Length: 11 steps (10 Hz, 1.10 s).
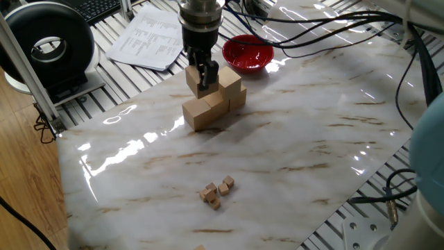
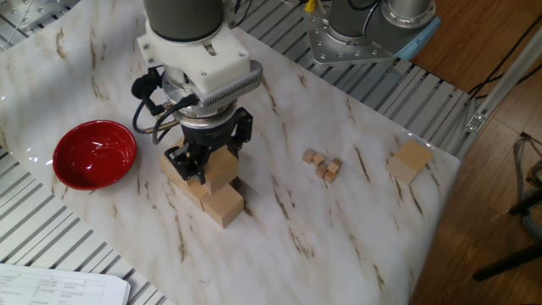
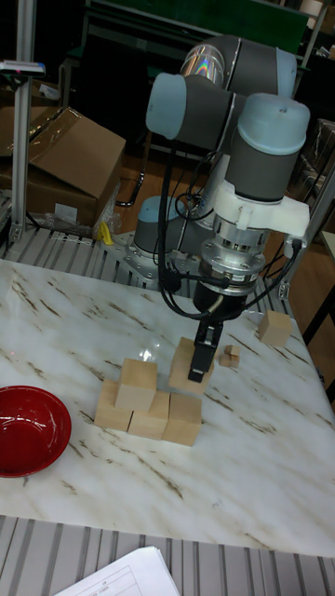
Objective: Stack the blocks into a pyramid shape
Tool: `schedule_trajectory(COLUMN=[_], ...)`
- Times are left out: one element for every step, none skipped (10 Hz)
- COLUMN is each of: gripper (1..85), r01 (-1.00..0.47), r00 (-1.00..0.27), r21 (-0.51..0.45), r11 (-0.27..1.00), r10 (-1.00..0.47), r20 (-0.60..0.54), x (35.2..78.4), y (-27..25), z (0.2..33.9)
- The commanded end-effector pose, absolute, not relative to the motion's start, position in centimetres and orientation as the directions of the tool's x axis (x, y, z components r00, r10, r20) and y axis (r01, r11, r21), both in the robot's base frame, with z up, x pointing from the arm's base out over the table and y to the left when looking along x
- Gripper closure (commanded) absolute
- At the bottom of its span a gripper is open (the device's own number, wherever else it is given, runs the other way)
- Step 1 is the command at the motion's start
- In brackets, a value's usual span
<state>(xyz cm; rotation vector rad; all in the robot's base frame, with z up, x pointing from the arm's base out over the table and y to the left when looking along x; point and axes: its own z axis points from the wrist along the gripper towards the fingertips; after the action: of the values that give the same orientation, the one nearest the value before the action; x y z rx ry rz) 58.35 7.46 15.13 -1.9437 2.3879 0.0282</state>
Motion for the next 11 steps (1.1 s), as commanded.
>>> schedule_trajectory(gripper=[84.7, 84.7, 84.7, 84.7, 84.7, 84.7, 84.7, 84.7, 84.7, 84.7, 84.7], r01=[-0.995, -0.996, -0.996, -0.996, -0.996, -0.996, -0.996, -0.996, -0.997, -0.997, -0.997], r00=[-0.1, -0.083, -0.082, -0.09, -0.091, -0.093, -0.091, -0.085, -0.076, -0.074, -0.074], r21=[-0.022, -0.02, -0.014, -0.006, -0.004, 0.0, 0.001, 0.007, 0.012, 0.014, 0.017], r11=[0.102, 0.085, 0.083, 0.09, 0.092, 0.093, 0.091, 0.085, 0.075, 0.074, 0.073], r10=[-0.993, -0.995, -0.994, -0.993, -0.993, -0.993, -0.994, -0.994, -0.995, -0.995, -0.994], r20=[-0.06, -0.056, -0.066, -0.078, -0.075, -0.073, -0.068, -0.067, -0.07, -0.071, -0.076], x=[58.9, 59.0, 58.9, 58.8, 58.9, 58.9, 58.9, 58.8, 58.6, 58.6, 58.5], y=[6.9, 6.7, 6.7, 6.8, 6.7, 6.6, 6.4, 6.4, 6.1, 6.0, 6.0], z=[14.8, 14.6, 14.3, 14.1, 14.0, 13.9, 13.8, 13.7, 13.5, 13.4, 13.3])
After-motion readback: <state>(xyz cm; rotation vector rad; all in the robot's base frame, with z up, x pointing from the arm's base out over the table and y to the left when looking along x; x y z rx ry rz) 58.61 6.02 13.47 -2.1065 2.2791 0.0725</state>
